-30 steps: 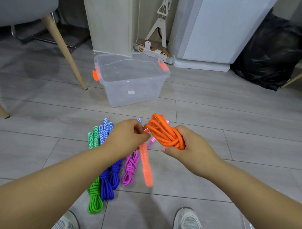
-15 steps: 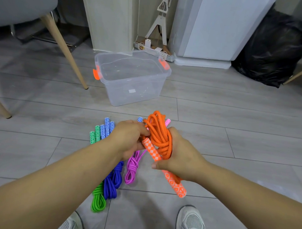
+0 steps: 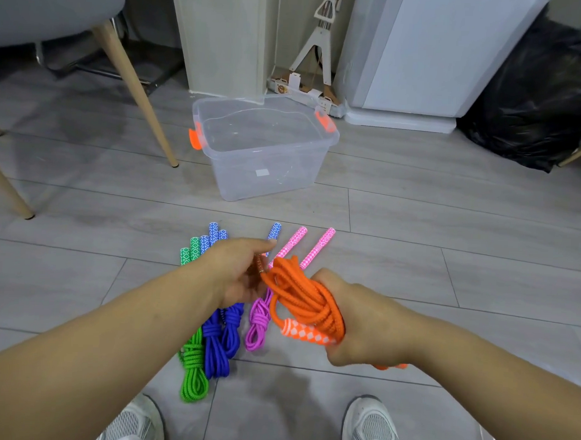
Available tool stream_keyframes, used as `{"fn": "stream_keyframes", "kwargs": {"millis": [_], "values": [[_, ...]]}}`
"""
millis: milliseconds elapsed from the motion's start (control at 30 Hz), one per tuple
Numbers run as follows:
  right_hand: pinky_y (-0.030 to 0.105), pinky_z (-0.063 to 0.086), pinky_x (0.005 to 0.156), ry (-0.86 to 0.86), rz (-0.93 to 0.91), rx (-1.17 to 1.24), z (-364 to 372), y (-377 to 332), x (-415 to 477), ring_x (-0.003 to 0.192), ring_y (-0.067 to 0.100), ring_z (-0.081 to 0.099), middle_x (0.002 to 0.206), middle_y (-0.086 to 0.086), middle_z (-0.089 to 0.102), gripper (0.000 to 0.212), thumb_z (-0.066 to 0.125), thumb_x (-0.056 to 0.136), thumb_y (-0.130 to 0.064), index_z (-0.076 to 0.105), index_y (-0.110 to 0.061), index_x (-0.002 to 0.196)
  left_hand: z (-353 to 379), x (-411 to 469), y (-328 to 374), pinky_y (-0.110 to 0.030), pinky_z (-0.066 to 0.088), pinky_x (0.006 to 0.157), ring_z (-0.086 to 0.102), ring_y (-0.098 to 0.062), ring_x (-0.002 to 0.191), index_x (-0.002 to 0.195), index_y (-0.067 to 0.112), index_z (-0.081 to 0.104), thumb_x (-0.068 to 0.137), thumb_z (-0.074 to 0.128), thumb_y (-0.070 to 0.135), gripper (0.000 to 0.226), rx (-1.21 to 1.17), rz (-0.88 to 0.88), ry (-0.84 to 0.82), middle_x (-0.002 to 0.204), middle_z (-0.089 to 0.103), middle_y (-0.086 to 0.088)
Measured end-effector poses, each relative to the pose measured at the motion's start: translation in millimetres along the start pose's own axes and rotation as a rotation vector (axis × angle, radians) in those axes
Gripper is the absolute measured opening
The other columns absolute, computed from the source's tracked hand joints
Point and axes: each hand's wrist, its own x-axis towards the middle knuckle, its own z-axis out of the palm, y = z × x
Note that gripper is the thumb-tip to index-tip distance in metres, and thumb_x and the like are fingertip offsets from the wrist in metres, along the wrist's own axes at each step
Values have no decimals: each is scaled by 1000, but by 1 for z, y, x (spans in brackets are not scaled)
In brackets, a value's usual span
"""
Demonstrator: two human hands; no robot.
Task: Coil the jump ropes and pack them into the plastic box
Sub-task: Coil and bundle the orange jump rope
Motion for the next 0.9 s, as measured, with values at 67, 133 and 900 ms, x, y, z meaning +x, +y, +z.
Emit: {"fn": "stream_keyframes", "kwargs": {"millis": [67,133,900], "values": [[25,30,44,-50,-14,-90,2,-1,0,54,10,42,69,-6,45,56,68,66,-16,25,-29,100,0,0,-1,-23,41,54,44,-12,50,76,15,54,82,68,29,21,211,139,26,60,45,0],[27,29,45,-52,-30,-187,4,-3,2,57,12,42,70,-6,43,57,65,68,-16,21,-29,102,2,-4,-4,-20,40,51,43,-10,44,83,18,59,82,70,32,18,505,298,-20,55,46,3],[43,53,79,576,-89,-325,6,17,15,104,36,62,124,16,58,41,60,53,-31,64,-13,90,2,-18,-1,-26,42,59,51,-25,71,58,16,61,63,58,7,11,53,476,-360,86,52,-24]]}}
